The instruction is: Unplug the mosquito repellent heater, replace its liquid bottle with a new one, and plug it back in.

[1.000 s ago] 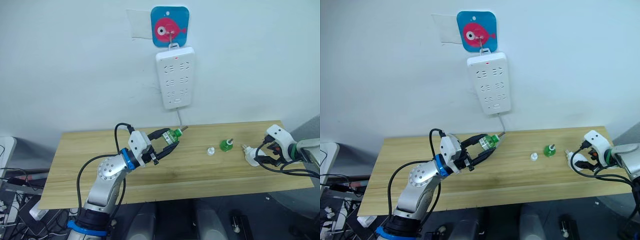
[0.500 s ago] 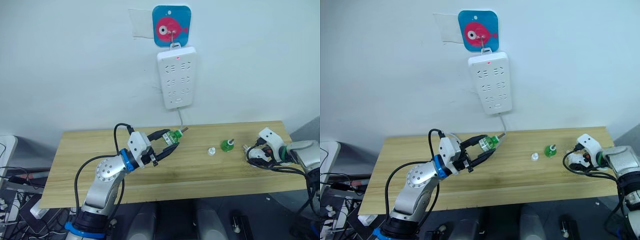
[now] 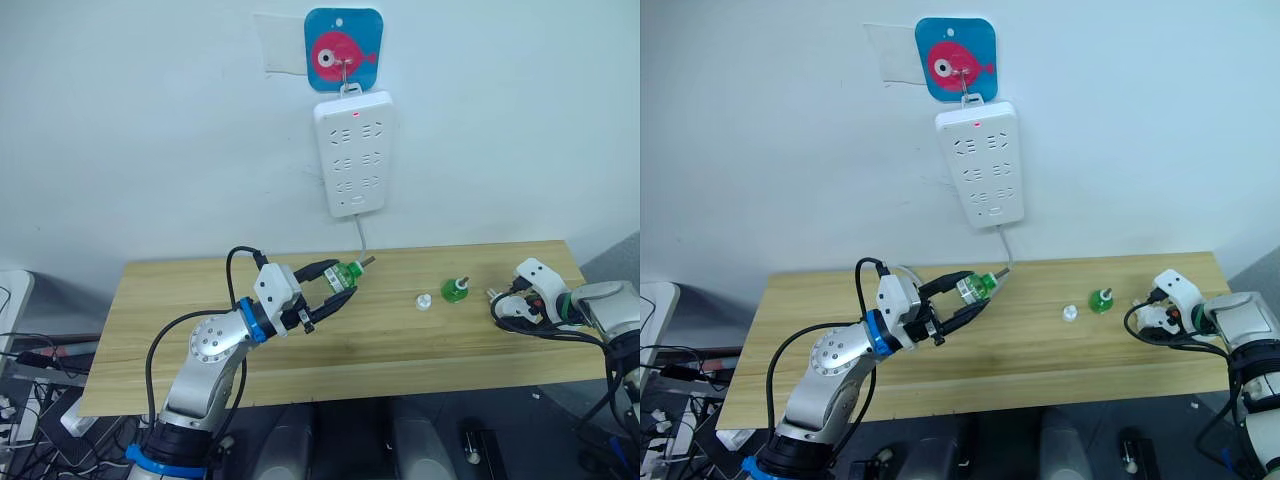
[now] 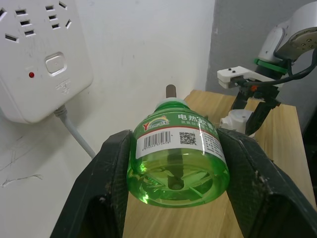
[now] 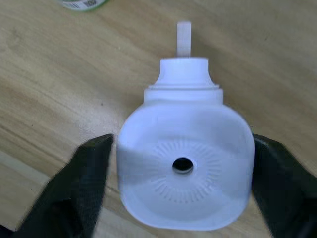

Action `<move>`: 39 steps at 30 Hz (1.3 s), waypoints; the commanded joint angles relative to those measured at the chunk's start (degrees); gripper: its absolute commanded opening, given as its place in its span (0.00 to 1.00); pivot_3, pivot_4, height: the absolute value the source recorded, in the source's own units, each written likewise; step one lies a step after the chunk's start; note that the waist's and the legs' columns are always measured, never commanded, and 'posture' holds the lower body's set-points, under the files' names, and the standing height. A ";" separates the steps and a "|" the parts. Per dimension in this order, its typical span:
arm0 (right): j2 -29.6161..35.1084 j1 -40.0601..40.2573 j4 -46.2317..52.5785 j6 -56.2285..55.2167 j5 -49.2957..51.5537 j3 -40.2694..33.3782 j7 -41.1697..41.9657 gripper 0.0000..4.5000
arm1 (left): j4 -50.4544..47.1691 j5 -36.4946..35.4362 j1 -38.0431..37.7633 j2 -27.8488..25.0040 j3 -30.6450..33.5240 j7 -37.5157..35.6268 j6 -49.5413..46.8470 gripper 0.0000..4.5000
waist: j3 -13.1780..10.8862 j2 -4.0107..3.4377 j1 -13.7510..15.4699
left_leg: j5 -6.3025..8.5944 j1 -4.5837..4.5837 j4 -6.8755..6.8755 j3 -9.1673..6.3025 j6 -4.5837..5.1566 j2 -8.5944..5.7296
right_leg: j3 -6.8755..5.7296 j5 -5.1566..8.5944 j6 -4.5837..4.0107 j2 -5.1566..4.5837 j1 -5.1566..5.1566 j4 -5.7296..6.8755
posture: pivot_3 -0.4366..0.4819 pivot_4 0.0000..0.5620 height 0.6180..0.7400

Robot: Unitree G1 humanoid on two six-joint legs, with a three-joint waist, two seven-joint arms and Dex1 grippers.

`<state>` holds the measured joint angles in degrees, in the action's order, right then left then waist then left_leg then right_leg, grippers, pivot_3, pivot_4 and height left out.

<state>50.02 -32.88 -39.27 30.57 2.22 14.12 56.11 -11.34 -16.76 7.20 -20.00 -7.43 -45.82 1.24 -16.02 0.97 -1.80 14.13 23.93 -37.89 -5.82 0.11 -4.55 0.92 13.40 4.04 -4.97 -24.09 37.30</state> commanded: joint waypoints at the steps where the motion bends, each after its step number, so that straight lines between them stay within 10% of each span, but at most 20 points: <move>1: 0.39 -1.18 -1.25 -0.71 -0.97 -1.83 0.71 0.66 | -2.35 -0.90 -0.25 -0.21 -0.07 -0.39 0.48 0.50 | -0.06 0.09 -0.01 | 0.00 -0.01 -0.01 0.00 0.00 0.01 | -0.01 0.00 -0.01 0.00 0.02 -0.01 | 0.45 0.57 1.00; 8: 2.32 -1.20 2.94 7.01 3.49 -5.35 8.03 0.66 | -2.77 -1.63 -0.75 -0.77 -0.05 -1.74 0.79 0.50 | -0.22 0.01 0.00 | 0.00 0.03 0.03 -0.01 -0.01 0.03 | -0.03 -0.03 -0.03 0.01 0.01 -0.10 | 0.45 0.54 1.00; 18: 10.39 6.26 31.86 55.68 38.18 -18.97 27.85 0.66 | -7.70 -5.91 -5.76 -5.91 -1.31 -10.78 1.68 0.50 | -0.37 -0.24 0.06 | 0.02 0.14 0.04 -0.18 0.02 0.11 | -0.05 -0.05 -0.09 -0.01 0.02 -0.25 | 0.44 0.52 1.00; 31: -1.21 8.85 37.84 61.44 86.28 -28.25 -16.82 0.66 | -6.97 -5.60 -0.53 -4.46 -3.96 -12.62 1.01 0.50 | -0.37 -0.23 0.27 | 0.01 0.41 -0.03 -0.32 0.01 0.05 | -0.14 -0.09 -0.08 -0.04 -0.07 -0.29 | 0.43 0.51 1.00; 39: 1.50 11.72 40.42 48.11 110.53 -20.92 -38.28 0.66 | -7.82 -5.99 -0.18 -3.89 -5.41 -12.50 0.88 0.50 | -0.38 -0.22 0.09 | 0.01 0.41 -0.04 -0.31 0.02 0.06 | -0.17 -0.09 -0.08 -0.03 -0.06 -0.26 | 0.42 0.51 1.00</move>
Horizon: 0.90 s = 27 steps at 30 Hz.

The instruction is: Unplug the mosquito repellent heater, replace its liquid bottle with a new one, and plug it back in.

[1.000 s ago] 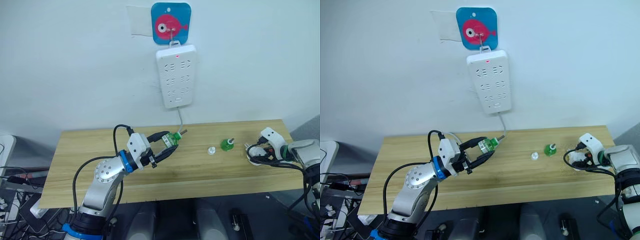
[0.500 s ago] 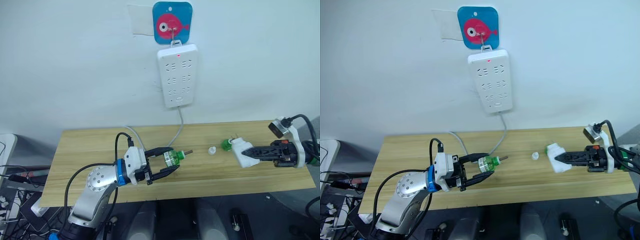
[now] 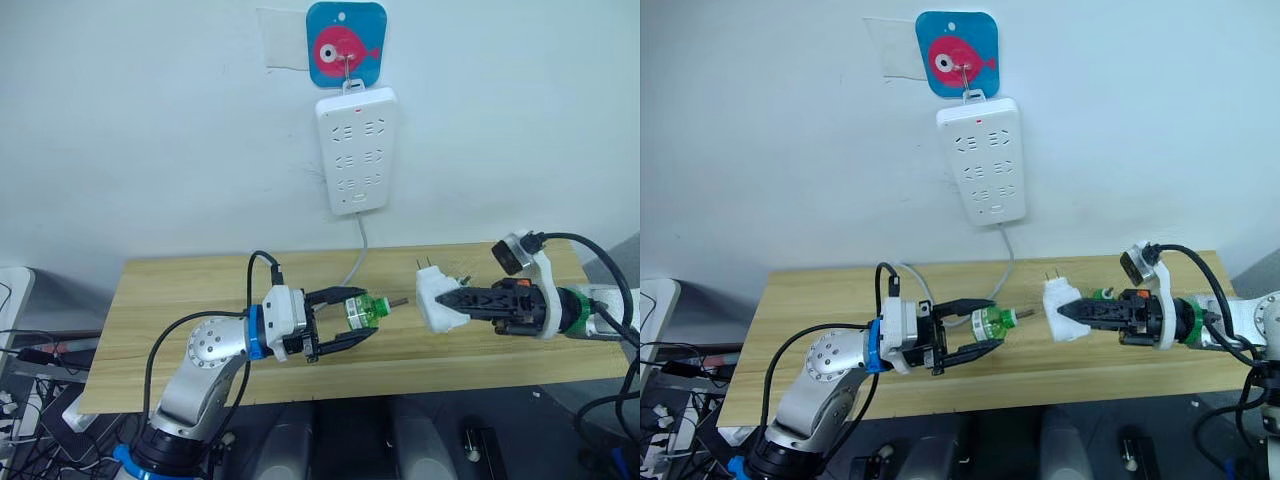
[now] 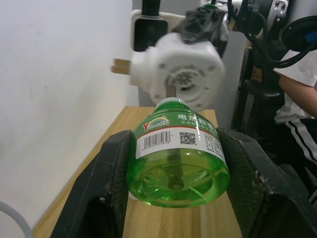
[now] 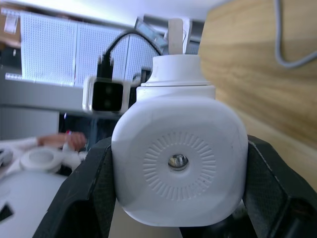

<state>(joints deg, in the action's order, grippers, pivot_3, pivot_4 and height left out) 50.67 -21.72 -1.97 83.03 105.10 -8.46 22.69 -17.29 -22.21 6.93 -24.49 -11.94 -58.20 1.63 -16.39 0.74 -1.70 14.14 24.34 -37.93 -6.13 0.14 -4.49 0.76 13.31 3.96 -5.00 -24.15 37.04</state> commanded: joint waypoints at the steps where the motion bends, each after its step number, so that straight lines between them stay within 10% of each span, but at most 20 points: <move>1: 0.71 0.68 3.55 -5.03 7.90 2.02 -5.33 0.66 | -2.10 -0.52 -0.04 0.67 -1.15 -0.07 0.47 0.50 | 0.00 0.00 -0.02 | 0.00 0.00 0.00 0.01 0.00 0.01 | -0.01 0.00 0.00 0.01 0.00 0.00 | 0.42 0.51 1.00; 27: -0.11 0.11 6.43 -8.30 7.90 5.14 -5.99 0.66 | 1.70 0.14 3.04 2.15 -2.42 -1.67 1.82 0.50 | 0.00 0.00 -0.05 | 0.00 0.00 -0.01 0.01 0.01 0.01 | -0.14 0.00 0.00 0.04 -0.01 0.01 | 0.42 0.52 1.00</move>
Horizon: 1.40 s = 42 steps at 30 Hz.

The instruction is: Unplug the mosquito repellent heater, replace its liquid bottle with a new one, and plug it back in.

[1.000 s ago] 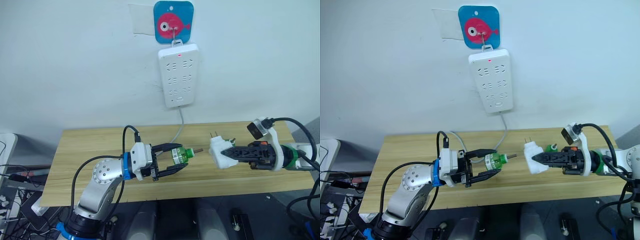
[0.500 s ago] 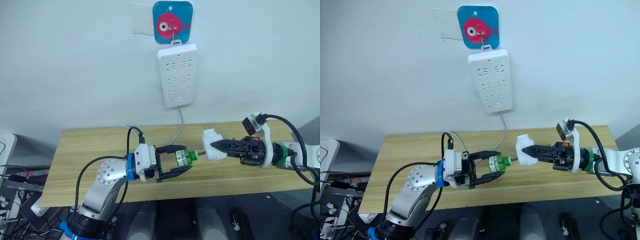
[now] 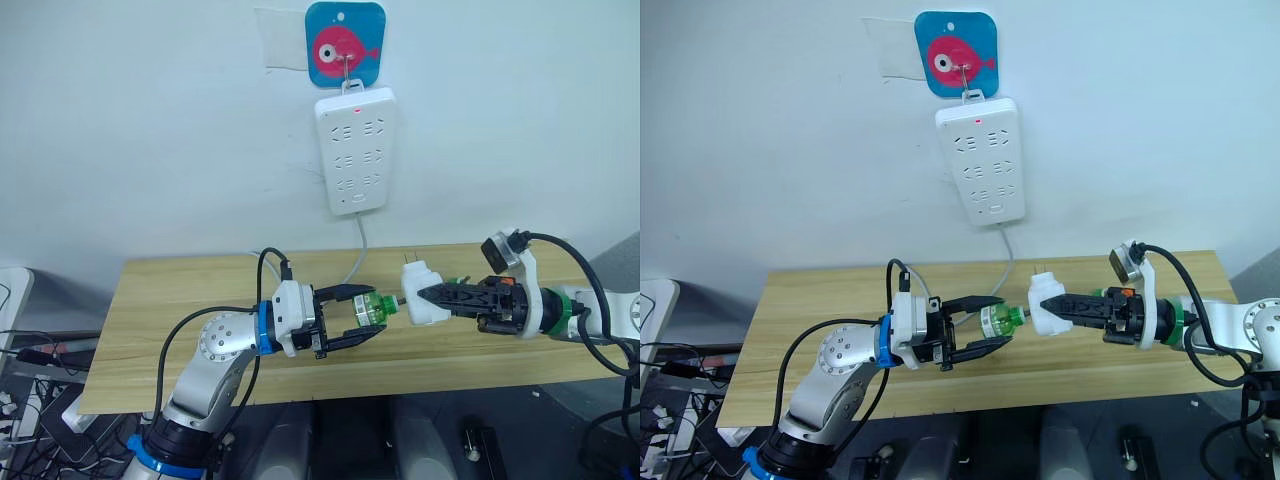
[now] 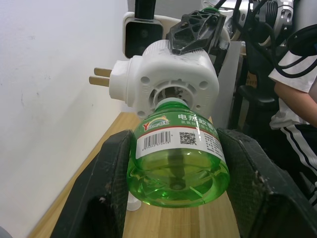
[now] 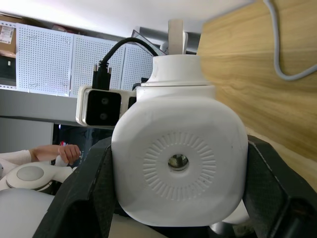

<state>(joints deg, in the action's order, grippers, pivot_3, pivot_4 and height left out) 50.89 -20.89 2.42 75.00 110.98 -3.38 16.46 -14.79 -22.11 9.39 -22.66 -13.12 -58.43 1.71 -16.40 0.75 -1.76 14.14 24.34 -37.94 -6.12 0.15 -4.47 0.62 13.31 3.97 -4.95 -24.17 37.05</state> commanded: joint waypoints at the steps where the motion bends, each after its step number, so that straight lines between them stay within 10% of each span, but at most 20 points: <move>1: -0.71 -0.84 1.90 -0.48 2.02 -0.01 -0.02 0.66 | -0.66 0.20 0.61 0.25 -1.31 -1.73 2.13 0.50 | 0.00 0.00 -0.01 | 0.00 0.00 0.00 0.00 0.00 0.00 | 0.00 0.00 0.00 0.00 0.00 0.00 | 0.42 0.52 1.00; 42: -2.27 -0.29 7.46 -3.05 2.02 3.80 -1.34 0.66 | 3.58 0.99 4.23 2.66 -0.94 -2.68 4.41 0.50 | 0.00 0.00 -0.03 | 0.00 0.00 0.00 -0.02 0.00 0.00 | -0.01 0.00 0.00 0.00 -0.01 0.00 | 0.41 0.48 1.00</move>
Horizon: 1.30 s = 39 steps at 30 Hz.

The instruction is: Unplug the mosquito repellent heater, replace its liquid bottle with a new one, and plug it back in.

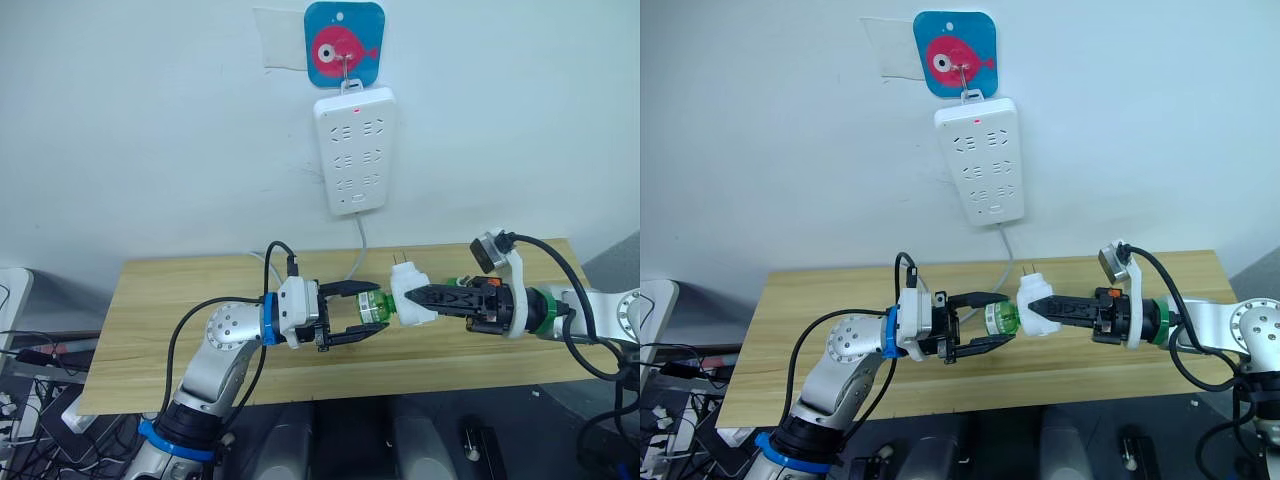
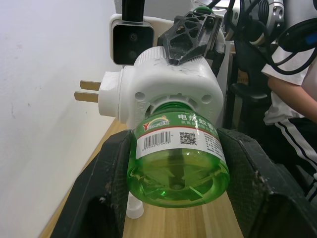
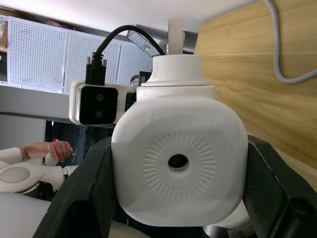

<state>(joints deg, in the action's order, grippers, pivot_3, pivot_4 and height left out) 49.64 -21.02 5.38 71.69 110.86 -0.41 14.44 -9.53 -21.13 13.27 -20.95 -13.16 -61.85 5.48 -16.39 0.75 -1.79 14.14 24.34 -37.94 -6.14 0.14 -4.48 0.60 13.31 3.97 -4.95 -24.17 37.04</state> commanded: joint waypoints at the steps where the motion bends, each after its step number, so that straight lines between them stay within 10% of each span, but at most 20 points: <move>1: -1.30 -0.06 4.75 0.01 2.14 0.89 0.40 0.66 | -1.74 0.10 0.27 1.06 -1.00 0.76 0.67 0.50 | 0.00 0.00 0.01 | 0.00 0.00 0.00 0.00 0.00 0.00 | 0.00 0.00 0.00 0.00 0.00 0.00 | 0.41 0.48 1.00; 6: -2.42 0.10 5.54 -0.71 2.14 0.70 -0.09 0.66 | -2.01 0.33 -0.30 1.18 -0.92 1.11 0.94 0.50 | 0.00 0.00 0.01 | 0.00 0.00 0.00 0.00 0.00 -0.01 | 0.00 0.00 0.00 0.00 0.00 0.00 | 0.42 0.47 1.00; 11: -1.86 0.20 5.98 -0.36 2.14 0.76 0.84 0.99 | -2.00 0.71 -0.84 1.06 -1.23 1.23 1.19 0.50 | 0.01 0.00 0.01 | 0.00 0.00 0.00 0.00 -0.01 -0.01 | 0.00 -0.01 0.01 0.00 0.00 0.00 | 0.42 0.46 1.00; 39: 0.78 2.42 7.05 0.79 2.14 4.40 4.81 0.99 | -0.82 0.51 0.19 1.34 -0.92 2.76 0.15 0.50 | 0.01 0.01 0.01 | 0.00 0.00 -0.02 -0.01 0.00 0.00 | -0.01 -0.01 0.01 0.00 0.00 0.02 | 0.42 0.52 1.00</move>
<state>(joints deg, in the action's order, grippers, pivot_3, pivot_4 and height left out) 49.44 -18.98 10.23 72.35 111.04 4.17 17.69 -9.15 -20.20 13.13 -19.95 -14.26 -59.34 5.34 -16.39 0.75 -1.79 14.14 24.33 -37.96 -6.15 0.14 -4.48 0.59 13.30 3.98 -4.94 -24.17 37.06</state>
